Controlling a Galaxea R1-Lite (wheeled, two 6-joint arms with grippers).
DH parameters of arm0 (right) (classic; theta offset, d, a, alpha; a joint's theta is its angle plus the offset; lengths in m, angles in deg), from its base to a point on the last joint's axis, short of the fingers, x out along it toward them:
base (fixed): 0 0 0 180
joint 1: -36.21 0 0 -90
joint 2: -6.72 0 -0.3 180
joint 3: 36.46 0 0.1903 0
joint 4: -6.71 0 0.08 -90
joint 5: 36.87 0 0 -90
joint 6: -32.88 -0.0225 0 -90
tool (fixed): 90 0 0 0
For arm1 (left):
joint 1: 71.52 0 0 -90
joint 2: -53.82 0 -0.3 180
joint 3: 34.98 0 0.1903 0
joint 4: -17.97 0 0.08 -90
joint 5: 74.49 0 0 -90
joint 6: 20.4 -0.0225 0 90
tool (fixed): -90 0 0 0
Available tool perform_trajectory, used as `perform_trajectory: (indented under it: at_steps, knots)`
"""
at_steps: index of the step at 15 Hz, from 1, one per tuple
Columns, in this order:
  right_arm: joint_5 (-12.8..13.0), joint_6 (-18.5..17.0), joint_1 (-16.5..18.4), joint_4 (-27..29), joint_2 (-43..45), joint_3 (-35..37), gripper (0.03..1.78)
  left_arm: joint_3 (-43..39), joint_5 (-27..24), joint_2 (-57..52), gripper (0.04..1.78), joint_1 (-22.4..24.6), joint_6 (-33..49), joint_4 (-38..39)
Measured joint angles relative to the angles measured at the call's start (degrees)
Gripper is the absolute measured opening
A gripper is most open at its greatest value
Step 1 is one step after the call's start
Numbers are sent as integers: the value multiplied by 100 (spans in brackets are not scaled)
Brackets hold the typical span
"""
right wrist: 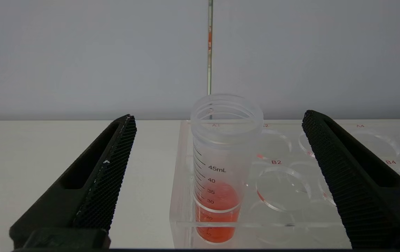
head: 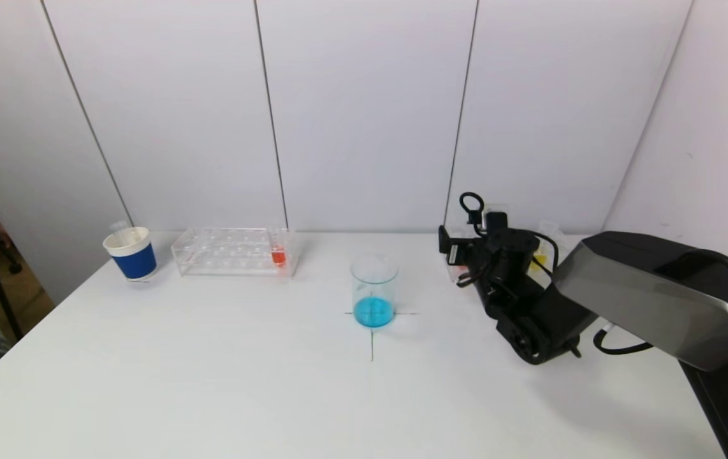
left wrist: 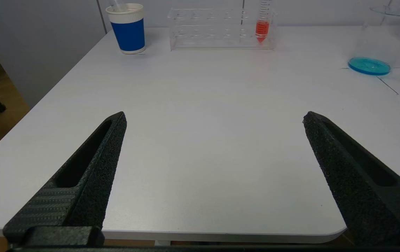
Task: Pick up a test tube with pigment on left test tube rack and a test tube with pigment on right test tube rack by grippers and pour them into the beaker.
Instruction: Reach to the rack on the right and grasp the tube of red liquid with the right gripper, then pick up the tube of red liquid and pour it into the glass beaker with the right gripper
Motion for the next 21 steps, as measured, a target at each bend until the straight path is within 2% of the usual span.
perform_trajectory:
  at_steps: [3,7,8,9,21]
  knots:
    - [1,2,0,-9,-20,-5,141,0,0,0,176,0,2,0]
    - [12,2,0,-9,-35,-13,71,0,0,0,176,0,2,0]
    - [12,5,0,-2,-37,-17,56,0,0,0,176,0,2,0]
    - [12,5,0,-2,-37,-22,49,0,2,0,176,0,2,-2]
    - [11,16,0,7,33,5,48,0,2,2,176,2,0,0]
